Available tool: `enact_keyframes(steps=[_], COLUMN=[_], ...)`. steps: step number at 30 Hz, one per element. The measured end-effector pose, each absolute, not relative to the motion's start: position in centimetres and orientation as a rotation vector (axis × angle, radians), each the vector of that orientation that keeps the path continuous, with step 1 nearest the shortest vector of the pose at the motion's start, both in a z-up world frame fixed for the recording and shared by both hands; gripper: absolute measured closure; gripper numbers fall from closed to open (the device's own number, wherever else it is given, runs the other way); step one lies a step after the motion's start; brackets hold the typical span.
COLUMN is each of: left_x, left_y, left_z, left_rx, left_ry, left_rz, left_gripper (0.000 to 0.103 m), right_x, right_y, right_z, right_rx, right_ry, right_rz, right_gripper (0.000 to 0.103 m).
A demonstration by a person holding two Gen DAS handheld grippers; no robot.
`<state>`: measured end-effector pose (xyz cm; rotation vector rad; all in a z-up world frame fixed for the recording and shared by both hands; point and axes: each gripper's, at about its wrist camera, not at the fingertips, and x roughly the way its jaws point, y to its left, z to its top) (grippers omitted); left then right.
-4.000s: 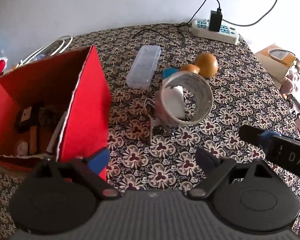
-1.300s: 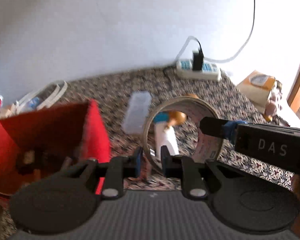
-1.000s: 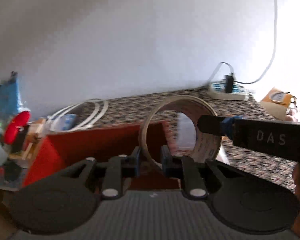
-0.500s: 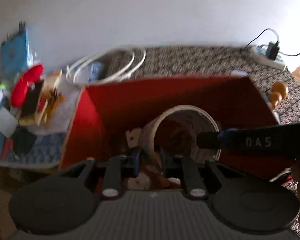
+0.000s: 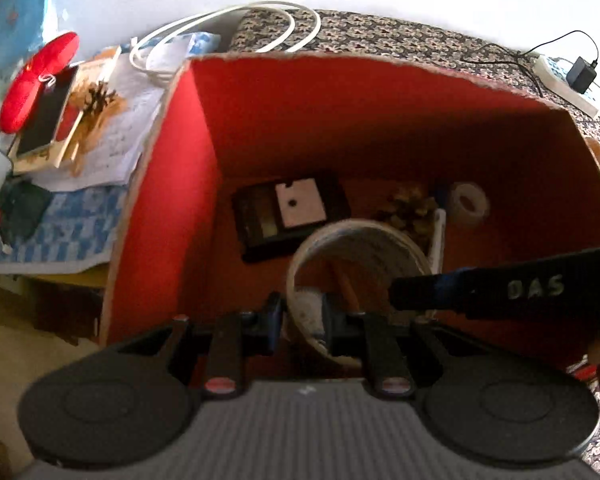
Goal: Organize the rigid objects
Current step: 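Carry the tape roll into the red box and open the right tool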
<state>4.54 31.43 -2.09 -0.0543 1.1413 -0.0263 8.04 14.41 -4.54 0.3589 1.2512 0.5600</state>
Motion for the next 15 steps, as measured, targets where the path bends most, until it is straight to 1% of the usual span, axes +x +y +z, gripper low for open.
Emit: enact_keyframes(steps=[2, 7, 9, 10, 12, 14, 15], left_x=[4.4, 4.2, 4.0, 3.9, 3.7, 3.5, 3.3], left_y=[31.5, 31.3, 31.4, 31.3, 31.0, 30.6, 30.3], left_z=[-2.2, -1.9, -1.5, -1.2, -0.6, -0.2, 0.0], left_rx=[-0.055, -0.043, -0.034, -0.030, -0.018, 0.006, 0.019], left_ry=[1.136, 1.111, 1.091, 1.080, 1.057, 1.033, 1.023], left_rz=[-0.022, 0.005, 0.016, 0.019, 0.029, 0.041, 0.048], left_gripper=[0.085, 0.076, 0.068, 0.066, 0.056, 0.050, 0.050], right_x=[7.9, 6.7, 6.2, 5.8, 5.4, 4.7, 4.6], right_y=[14.1, 13.2, 12.7, 12.4, 12.1, 11.8, 11.6], right_z=[-4.8, -4.4, -4.0, -3.8, -3.5, -2.9, -2.7], right_rx=[0.376, 0.401, 0.408, 0.409, 0.402, 0.384, 0.375], right_ry=[1.249, 1.216, 1.192, 1.176, 1.147, 1.114, 1.099], right_rz=[0.568, 0.571, 0.564, 0.560, 0.547, 0.529, 0.522], right_gripper=[0.100, 0.100, 0.099, 0.099, 0.099, 0.099, 0.099])
